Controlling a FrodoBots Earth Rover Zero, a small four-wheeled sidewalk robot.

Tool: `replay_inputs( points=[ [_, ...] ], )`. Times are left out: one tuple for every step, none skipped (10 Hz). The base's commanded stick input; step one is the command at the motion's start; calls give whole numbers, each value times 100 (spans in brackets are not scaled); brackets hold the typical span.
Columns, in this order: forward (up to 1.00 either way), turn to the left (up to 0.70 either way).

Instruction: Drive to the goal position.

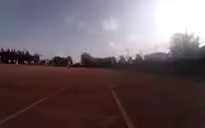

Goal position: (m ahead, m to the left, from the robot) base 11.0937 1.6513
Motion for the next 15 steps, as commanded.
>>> replay_inputs(
  points=[
    [70,0],
    [70,0],
    [70,0],
    [70,0],
    [70,0],
    [70,0],
    [70,0],
    [70,0],
    [70,0],
    [70,0],
    [70,0],
    [70,0],
    [70,0],
    [70,0],
    [70,0]
  ],
)
